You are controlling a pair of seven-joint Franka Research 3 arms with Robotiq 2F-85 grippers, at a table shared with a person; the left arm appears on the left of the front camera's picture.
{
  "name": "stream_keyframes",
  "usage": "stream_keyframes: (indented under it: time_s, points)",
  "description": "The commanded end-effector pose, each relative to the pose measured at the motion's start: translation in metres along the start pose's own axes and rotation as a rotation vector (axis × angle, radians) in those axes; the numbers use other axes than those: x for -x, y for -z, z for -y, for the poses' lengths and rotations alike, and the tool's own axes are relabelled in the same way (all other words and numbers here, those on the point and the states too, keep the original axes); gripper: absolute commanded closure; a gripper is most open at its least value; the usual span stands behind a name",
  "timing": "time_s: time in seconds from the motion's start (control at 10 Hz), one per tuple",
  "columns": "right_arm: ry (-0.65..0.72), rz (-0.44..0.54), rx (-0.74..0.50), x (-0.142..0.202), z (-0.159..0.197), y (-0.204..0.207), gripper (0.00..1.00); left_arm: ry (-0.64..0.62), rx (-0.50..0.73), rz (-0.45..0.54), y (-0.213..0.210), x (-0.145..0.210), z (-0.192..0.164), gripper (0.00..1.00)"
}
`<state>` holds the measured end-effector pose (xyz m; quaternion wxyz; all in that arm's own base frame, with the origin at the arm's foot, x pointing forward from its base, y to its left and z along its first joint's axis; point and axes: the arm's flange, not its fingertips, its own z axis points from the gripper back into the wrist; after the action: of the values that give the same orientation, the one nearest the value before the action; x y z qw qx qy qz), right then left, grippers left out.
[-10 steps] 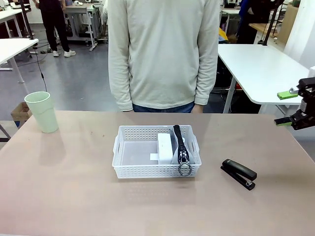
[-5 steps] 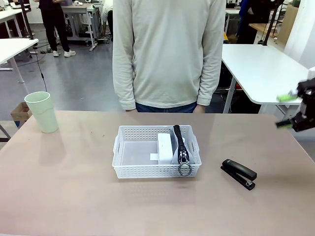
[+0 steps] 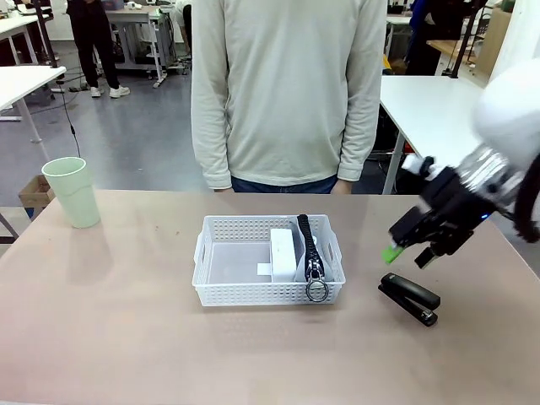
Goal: Efficiently arrange items inside the basket to fit them all.
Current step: Pick up the Stapler and place it inside the Organizing basket.
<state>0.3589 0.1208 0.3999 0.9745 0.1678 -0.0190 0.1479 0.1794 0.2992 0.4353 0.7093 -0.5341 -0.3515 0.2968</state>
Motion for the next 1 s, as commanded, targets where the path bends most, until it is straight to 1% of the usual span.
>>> stream_keyframes:
  time_s: [0.0,0.1,0.2,0.3,0.4,0.6,0.8,0.9]
  points:
    - [0.212,0.252,0.107,-0.008,0.025,-0.037,0.00,-0.003,0.019,0.006,-0.001,0.000,0.001,0.00]
    - [0.000,0.000,0.000,0.000,0.000,0.000,0.00,-0.003,0.019,0.006,-0.001,0.000,0.001,0.00]
    - [0.050,0.084,0.070,-0.009,0.003,-0.009,0.00,-0.003,0.019,0.006,-0.001,0.000,0.001,0.00]
    - [0.167,0.120,0.162,-0.010,0.003,-0.011,0.00,-0.003,0.019,0.006,-0.001,0.000,0.001,0.00]
    - [0.191,0.109,0.211,-0.006,-0.002,-0.007,0.00,-0.003,0.019,0.006,-0.001,0.000,0.001,0.00]
    - [0.265,0.056,0.254,0.003,-0.002,-0.003,0.00,-0.003,0.019,0.006,-0.001,0.000,0.001,0.00]
    - [0.320,0.020,0.250,0.003,0.005,0.005,0.00,-0.003,0.019,0.006,-0.001,0.000,0.001,0.00]
    - [0.334,0.026,0.245,0.004,0.008,0.008,0.00,-0.003,0.019,0.006,-0.001,0.000,0.001,0.00]
